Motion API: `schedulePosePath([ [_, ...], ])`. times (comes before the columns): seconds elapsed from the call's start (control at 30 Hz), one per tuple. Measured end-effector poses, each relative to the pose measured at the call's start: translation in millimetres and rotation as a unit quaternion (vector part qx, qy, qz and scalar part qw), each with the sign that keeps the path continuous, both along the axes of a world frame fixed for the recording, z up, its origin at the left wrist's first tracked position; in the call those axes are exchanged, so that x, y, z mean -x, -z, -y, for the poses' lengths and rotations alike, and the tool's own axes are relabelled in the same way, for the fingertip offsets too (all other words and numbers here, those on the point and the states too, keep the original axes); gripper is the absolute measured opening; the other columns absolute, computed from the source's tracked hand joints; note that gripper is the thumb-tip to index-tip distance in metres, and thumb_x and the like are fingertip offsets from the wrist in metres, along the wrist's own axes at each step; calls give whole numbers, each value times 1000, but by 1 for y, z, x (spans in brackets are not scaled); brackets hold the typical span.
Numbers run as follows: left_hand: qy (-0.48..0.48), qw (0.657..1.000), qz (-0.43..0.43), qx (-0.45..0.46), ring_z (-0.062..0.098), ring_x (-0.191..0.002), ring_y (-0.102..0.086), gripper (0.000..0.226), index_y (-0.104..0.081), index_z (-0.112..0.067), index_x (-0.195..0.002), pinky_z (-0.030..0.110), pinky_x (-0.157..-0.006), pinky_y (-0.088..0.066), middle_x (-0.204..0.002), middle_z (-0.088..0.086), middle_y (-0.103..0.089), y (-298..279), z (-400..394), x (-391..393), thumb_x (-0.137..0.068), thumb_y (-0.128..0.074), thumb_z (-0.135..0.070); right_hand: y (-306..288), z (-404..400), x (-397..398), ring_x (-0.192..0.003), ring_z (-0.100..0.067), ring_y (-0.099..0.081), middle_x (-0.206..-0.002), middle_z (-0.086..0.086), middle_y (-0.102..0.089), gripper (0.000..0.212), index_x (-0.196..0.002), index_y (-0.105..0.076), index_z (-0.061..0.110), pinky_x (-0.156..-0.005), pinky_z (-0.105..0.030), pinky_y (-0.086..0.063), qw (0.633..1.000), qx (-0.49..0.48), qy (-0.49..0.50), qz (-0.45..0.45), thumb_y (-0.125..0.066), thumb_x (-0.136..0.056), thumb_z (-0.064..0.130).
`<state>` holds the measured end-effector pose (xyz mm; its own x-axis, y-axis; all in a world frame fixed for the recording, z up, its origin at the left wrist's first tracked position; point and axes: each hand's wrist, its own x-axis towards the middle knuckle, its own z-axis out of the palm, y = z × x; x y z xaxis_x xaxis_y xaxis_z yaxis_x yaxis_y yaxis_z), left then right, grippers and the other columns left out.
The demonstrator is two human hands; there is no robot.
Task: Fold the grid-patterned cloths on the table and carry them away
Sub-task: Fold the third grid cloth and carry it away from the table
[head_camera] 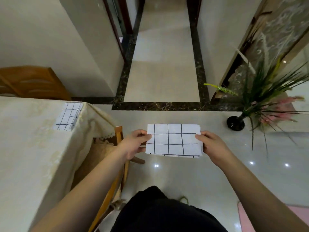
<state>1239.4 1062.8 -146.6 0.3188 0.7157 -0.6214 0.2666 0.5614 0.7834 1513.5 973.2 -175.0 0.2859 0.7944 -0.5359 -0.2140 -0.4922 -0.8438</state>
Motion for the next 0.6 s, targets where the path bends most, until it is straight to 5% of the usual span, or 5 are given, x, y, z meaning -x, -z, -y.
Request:
schedulePosePath([
  [0.33,-89,996,13,-8,28,-93,-69,32,-63,-9,-114,30,-70,-55,-107,14,-70,6,-108,22,-89,-67,-28,-2,-144,18,-92,-28,-67,-99,-14,-70,6,-95,-64,11,-87,-42,-55,998,14,-59,3,-59,-93,12],
  [0.5,-132,991,22,-14,36,-95,-62,44,-61,-3,-112,48,-90,-51,-111,27,-63,10,-160,39,-81,-73,-32,-9,-220,31,-94,-27,-66,-100,-14,-69,6,-94,-64,11,-86,-42,-53,995,23,-97,19,-59,-92,9],
  [0.6,-142,990,14,-17,26,-82,-59,37,-59,1,-113,32,-72,-52,-95,17,-60,12,-187,46,-88,-68,-25,-11,-256,38,-90,-26,-65,-98,-14,-68,5,-95,-64,8,-81,-38,-54,993,23,-112,28,-59,-92,9],
])
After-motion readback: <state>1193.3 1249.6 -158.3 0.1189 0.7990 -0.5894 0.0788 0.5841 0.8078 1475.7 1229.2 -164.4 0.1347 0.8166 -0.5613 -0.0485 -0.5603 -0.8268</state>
